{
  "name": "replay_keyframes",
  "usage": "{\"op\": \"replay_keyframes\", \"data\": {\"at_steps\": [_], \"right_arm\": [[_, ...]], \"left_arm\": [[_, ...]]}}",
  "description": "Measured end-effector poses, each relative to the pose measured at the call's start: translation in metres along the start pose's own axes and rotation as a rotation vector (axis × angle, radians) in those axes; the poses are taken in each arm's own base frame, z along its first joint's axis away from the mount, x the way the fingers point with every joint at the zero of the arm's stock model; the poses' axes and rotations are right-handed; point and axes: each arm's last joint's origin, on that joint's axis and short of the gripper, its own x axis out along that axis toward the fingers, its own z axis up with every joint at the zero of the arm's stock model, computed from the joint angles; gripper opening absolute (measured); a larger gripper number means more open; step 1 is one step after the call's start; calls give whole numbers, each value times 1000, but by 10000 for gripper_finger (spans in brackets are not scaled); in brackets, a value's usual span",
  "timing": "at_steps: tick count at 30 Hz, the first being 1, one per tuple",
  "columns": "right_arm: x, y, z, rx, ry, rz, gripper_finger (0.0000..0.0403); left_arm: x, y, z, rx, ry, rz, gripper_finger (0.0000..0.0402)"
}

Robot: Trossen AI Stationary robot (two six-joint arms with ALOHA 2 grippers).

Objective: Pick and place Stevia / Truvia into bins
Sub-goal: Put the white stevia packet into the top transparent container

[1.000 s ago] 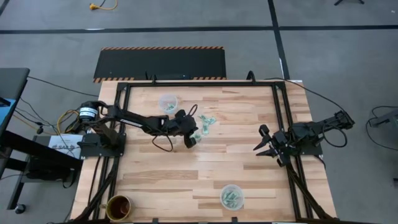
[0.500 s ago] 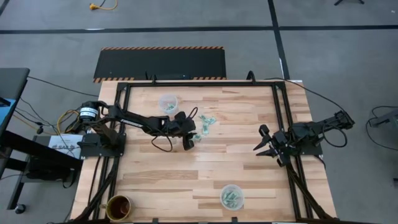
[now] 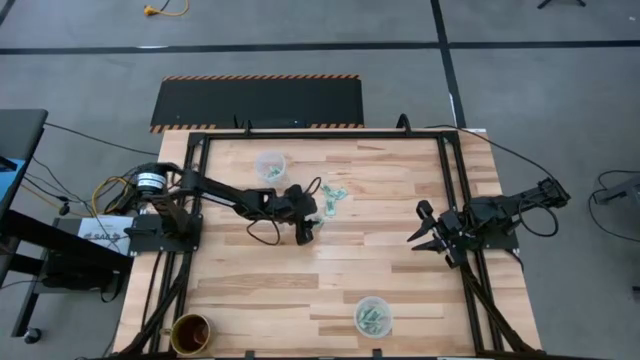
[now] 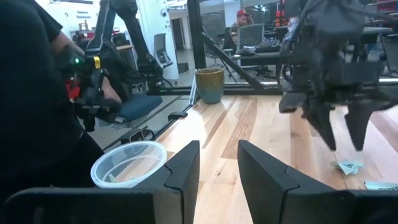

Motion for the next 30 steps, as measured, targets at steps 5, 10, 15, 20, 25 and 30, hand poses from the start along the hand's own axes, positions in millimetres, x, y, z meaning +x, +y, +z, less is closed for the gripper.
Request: {"op": "replay_keyframes", "data": {"at_steps": [5,10,15,20,25,30], "right_arm": [[0,0,0,0,0,0,102],[0,0,0,0,-1,0,102],[0,0,0,1,5,-1,102],[1,0,-1,1,14,-2,102],[1,0,-1,1,13,-1,102],[1,0,-1,1,13,-1,102]], "left_arm": [[17,0,-13,-46,53,-10,169],[25,0,-20,-41,94,-19,169],[33,-2,-25,-47,93,-29,169],[34,-2,-24,-47,80,-35,154],[34,-2,-24,-47,79,-20,80],[35,-2,-25,-61,82,-21,9]]}}
